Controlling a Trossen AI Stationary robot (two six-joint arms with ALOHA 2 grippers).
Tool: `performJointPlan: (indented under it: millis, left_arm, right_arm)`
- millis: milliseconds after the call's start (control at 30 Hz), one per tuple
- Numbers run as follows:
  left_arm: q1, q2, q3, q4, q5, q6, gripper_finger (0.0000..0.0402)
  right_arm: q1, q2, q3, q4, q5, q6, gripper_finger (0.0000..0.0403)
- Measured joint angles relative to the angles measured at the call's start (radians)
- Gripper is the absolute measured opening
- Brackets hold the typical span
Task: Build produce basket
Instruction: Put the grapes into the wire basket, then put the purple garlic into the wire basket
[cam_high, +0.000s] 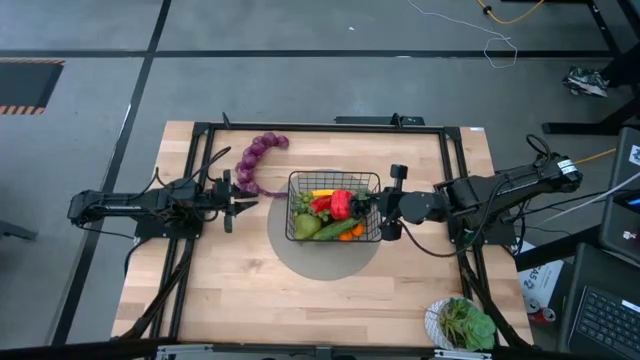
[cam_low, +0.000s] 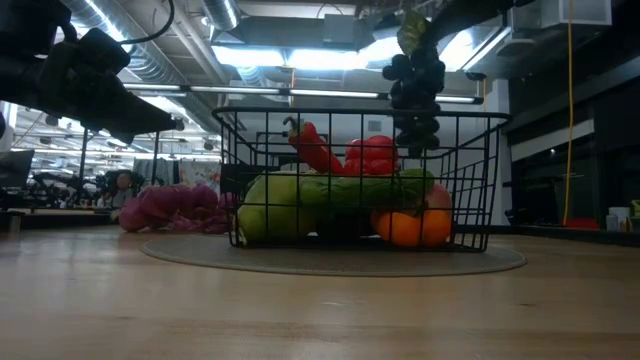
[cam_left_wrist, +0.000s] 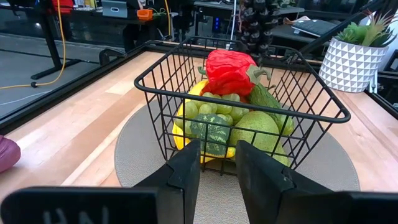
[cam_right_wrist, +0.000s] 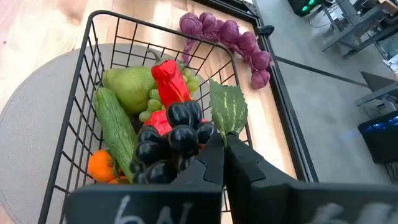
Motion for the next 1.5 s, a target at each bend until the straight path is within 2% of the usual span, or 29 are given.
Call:
performJointPlan:
  millis: [100,367,567,833,1333,1500]
  left_arm:
    - [0.000,0.000,0.000,0.000,0.000,0.000,0.0096]
    - [0.000,0.000,0.000,0.000,0.000,0.000,0.0096]
    - [0.000,0.000,0.000,0.000,0.000,0.000,0.0096]
    - [0.000,0.000,0.000,0.000,0.000,0.000,0.0096]
    - [0.000,0.000,0.000,0.000,0.000,0.000,0.0096]
    - [0.000,0.000,0.000,0.000,0.000,0.000,0.0096]
  right_arm:
    - [0.000,0.000,0.000,-0.001,-0.012,0.000,0.0001]
    - [0.000,0.000,0.000,-0.003,-0.171,0.078,0.0000]
    - [0.000,0.000,0.000,-0.003,-0.164,0.050,0.0000]
    - [0.000,-0.001,0.000,-0.014,-0.159,0.130,0.0006]
    - [-0.013,0.000,0.000,-0.038,-0.156,0.129,0.0078]
    - [-0.013,0.000,0.000,-0.037,-0.120,0.126,0.0093]
